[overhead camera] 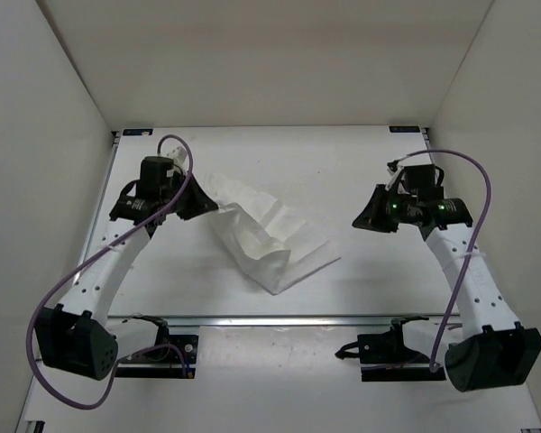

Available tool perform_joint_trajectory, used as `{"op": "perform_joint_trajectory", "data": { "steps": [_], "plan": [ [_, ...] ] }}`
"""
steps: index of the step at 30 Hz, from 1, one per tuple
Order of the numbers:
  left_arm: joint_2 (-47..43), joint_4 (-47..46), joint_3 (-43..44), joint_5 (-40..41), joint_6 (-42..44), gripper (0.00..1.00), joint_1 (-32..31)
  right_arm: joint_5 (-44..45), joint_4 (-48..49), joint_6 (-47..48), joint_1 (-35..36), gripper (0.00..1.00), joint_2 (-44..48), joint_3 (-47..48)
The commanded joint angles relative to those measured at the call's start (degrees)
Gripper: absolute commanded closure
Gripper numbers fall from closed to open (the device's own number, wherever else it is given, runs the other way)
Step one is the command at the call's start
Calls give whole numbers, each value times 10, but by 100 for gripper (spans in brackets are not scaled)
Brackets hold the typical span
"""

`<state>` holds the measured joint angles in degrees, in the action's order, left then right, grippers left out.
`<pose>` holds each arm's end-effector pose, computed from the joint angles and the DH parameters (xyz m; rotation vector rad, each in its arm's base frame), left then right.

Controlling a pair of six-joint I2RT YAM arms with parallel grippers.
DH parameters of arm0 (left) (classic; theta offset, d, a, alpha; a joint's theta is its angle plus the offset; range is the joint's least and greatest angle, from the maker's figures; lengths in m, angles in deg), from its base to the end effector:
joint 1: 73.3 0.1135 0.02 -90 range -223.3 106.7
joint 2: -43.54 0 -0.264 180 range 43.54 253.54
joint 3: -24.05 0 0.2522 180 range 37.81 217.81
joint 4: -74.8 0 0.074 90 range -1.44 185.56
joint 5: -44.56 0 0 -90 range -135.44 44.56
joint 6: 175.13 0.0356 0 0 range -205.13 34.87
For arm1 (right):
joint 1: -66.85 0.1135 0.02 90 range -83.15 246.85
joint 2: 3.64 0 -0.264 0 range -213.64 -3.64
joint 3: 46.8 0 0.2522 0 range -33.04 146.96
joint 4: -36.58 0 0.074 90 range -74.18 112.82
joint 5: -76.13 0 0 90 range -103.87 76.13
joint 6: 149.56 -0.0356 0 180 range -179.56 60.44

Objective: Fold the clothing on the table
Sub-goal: Fold the skirt

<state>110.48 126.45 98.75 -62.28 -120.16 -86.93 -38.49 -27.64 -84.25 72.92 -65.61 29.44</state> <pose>0.2351 -0.0676 0.3155 -0.2994 2.4054 -0.7505 0.2061 0.0368 0.3273 0.2061 2.4737 0.7598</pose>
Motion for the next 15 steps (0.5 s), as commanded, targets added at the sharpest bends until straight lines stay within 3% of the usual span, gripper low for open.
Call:
{"op": "perform_joint_trajectory", "data": {
  "steps": [1, 4, 6, 8, 12, 15],
  "plan": [
    [3, -14, 31, 8, 29, 100, -10, -3, 44, 39, 31, 100, -33, 18],
    [-22, -29, -47, -10, 26, 100, -3, 23, 84, 10, 103, 99, -60, -23],
    [-55, -36, -105, -16, 17, 100, -3, -13, 144, -25, 141, 100, -68, -71],
    [-79, -41, -159, -21, 14, 100, -3, -21, 243, -91, 179, 96, -89, -124],
    [-123, -51, -234, -26, 2, 100, -6, -45, 363, -148, 208, 76, -134, -155],
    [-140, -60, -257, -30, -5, 100, -12, -116, 478, -148, 216, 72, -186, -153]
  ]
}}
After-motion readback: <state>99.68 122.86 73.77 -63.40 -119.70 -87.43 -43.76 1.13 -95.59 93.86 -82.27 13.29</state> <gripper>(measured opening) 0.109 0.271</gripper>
